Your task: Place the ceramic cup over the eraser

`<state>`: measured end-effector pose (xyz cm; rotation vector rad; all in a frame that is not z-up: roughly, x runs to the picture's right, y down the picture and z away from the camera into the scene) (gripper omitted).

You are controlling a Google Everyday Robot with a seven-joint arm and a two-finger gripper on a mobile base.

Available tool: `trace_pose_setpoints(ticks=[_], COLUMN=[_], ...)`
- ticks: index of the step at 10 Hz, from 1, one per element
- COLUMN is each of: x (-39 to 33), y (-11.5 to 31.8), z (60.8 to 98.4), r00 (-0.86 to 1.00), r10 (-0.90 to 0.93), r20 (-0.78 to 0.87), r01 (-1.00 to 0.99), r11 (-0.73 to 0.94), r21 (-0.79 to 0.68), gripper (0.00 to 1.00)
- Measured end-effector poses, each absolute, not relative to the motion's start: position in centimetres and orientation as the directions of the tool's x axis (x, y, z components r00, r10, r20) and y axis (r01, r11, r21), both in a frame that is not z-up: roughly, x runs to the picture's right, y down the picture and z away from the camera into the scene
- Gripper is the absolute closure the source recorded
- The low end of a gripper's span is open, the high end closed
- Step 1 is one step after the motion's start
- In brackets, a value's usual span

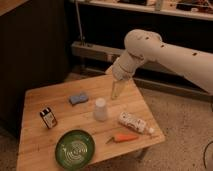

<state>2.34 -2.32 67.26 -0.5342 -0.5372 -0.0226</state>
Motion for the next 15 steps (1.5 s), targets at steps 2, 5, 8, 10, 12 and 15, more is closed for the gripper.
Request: trace_pose_setpoints(ticks=[2, 5, 8, 10, 12, 15], x=[2.7, 2.2, 1.9, 2.2, 2.2, 1.3], y=[-0.8, 0.8, 1.1, 1.9, 2.8, 4.1], z=[69.1, 71.9, 74.2, 76.0, 77.7, 79.6], r00=[0.820, 0.829, 0.851, 0.856, 0.856, 0.850], r10=[0.139, 0.115, 0.121, 0.130, 0.128, 0.129], r20=[0.555, 0.548, 0.511, 0.500, 0.501, 0.511], r01=[0.170, 0.181, 0.168, 0.165, 0.176, 0.197], r11=[0.868, 0.871, 0.859, 0.849, 0.839, 0.821], r21=[-0.467, -0.456, -0.484, -0.502, -0.515, -0.535], gripper=[0.20, 0.20, 0.20, 0.20, 0.20, 0.20])
